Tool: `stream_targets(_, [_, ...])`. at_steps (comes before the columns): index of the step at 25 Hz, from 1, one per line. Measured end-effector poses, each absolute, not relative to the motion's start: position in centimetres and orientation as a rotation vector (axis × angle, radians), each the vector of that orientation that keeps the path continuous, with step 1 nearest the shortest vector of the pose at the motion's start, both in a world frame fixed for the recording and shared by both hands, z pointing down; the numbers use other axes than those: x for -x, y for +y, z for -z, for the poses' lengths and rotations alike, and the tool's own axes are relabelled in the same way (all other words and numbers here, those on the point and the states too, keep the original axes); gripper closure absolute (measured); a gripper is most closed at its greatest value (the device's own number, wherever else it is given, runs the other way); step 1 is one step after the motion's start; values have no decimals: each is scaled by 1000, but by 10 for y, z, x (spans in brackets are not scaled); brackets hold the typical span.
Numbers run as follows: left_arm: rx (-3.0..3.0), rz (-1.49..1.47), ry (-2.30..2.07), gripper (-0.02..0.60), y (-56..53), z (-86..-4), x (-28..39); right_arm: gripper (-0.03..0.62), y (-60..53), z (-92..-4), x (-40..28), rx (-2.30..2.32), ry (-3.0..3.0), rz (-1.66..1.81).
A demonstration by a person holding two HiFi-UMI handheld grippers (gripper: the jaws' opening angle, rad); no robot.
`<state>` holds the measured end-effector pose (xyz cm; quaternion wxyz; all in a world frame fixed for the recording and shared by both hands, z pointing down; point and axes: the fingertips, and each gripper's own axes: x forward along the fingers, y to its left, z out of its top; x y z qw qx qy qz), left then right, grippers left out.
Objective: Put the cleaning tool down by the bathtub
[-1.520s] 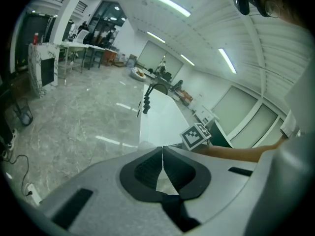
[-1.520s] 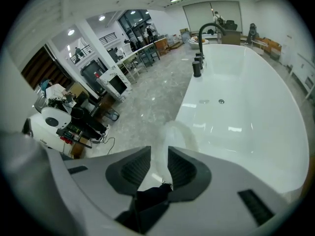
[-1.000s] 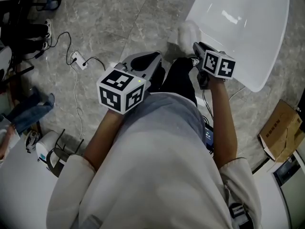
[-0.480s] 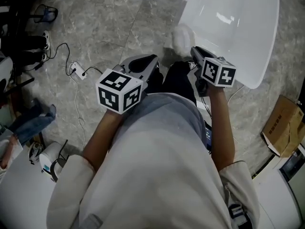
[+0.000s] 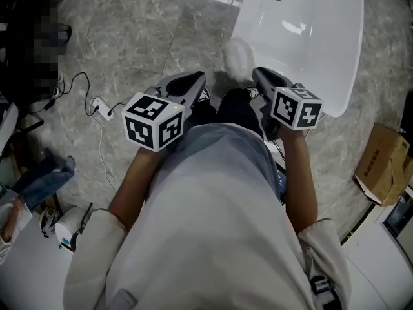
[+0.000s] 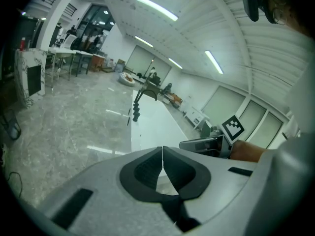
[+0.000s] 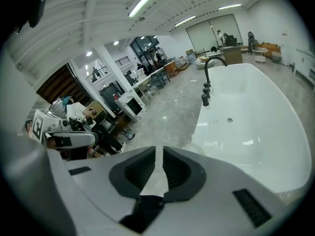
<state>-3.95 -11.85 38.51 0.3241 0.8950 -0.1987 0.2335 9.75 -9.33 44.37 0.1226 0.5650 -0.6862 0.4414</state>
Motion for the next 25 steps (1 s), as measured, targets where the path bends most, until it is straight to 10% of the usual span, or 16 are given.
stream_targets(25, [-2462, -441, -638, 571, -157, -333, 53, 579, -90, -343, -103, -1853, -2162, -973])
